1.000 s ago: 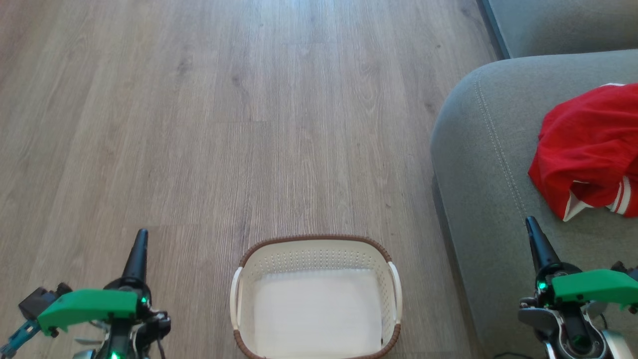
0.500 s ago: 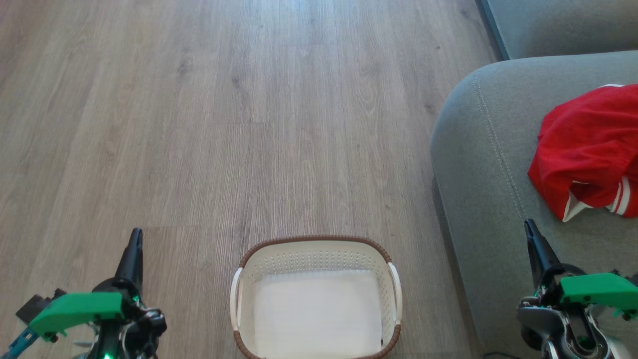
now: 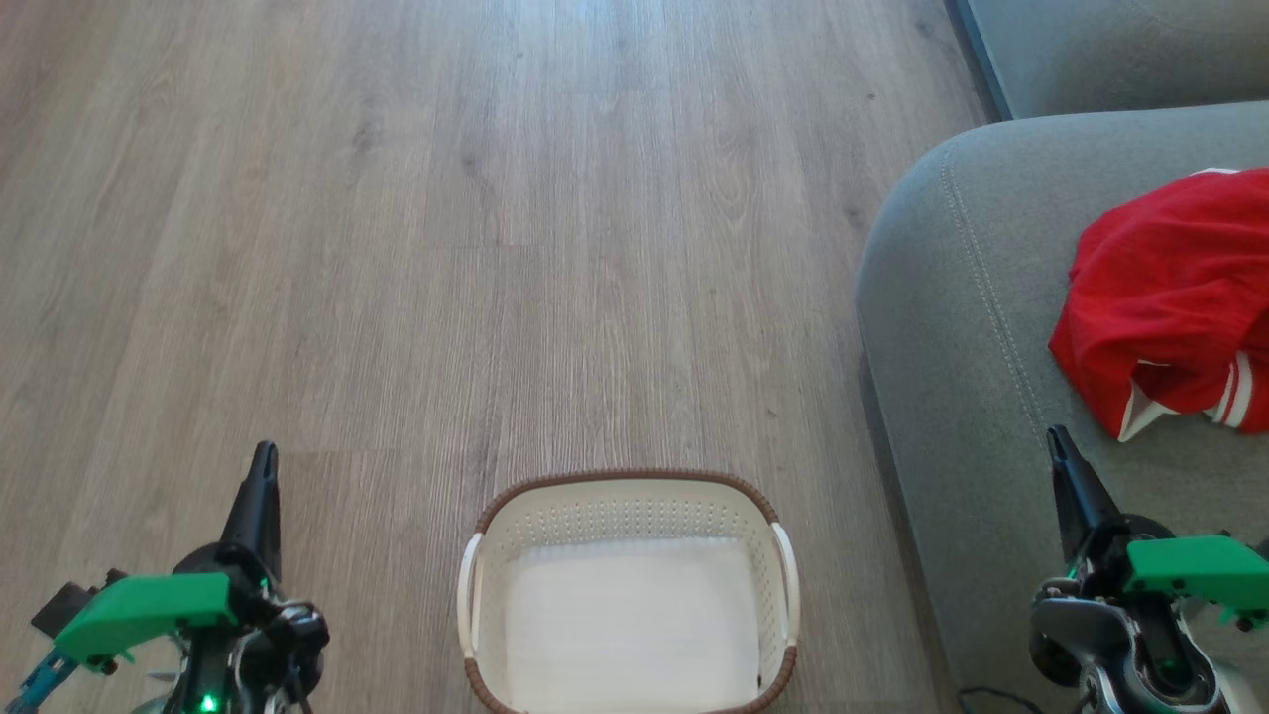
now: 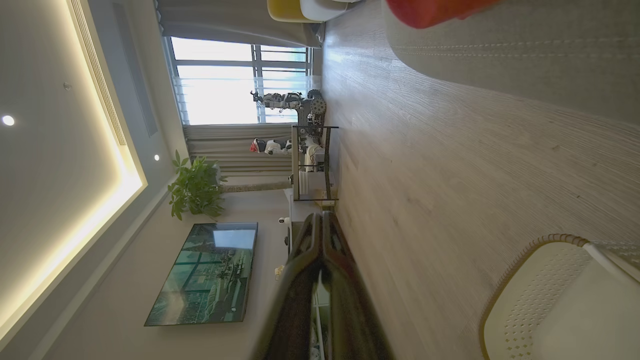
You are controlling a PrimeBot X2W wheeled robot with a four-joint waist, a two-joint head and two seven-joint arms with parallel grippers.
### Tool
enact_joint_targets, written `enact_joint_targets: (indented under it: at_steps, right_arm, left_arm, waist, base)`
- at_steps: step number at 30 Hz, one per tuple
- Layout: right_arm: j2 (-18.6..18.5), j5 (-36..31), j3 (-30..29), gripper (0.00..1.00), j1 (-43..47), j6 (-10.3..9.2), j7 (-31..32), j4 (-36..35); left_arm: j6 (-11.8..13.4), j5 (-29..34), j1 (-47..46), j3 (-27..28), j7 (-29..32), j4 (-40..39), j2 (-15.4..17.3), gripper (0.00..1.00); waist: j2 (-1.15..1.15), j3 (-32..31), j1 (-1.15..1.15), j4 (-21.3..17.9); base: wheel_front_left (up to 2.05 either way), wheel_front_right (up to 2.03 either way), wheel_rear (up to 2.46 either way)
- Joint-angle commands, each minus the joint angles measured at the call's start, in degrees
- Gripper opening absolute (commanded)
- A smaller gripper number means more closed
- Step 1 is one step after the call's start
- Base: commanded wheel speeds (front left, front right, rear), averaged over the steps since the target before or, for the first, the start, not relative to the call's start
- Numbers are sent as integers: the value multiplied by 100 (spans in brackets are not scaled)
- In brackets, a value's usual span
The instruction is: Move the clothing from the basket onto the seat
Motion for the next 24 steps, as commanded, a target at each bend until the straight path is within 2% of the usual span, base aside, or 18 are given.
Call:
enact_joint_targets:
  at_steps: [1,24]
  right_arm:
    - [8,11,106,0,-283,47,56,-185]
    - [28,-13,77,0,-285,47,79,-183]
  left_arm:
    - [-38,-10,-281,214,48,-154,35,0]
    - [-38,-12,-280,212,47,-154,35,0]
  waist:
    - [0,0,0,0]
    - [0,0,0,0]
  base:
    - [0,0,0]
    - [0,0,0]
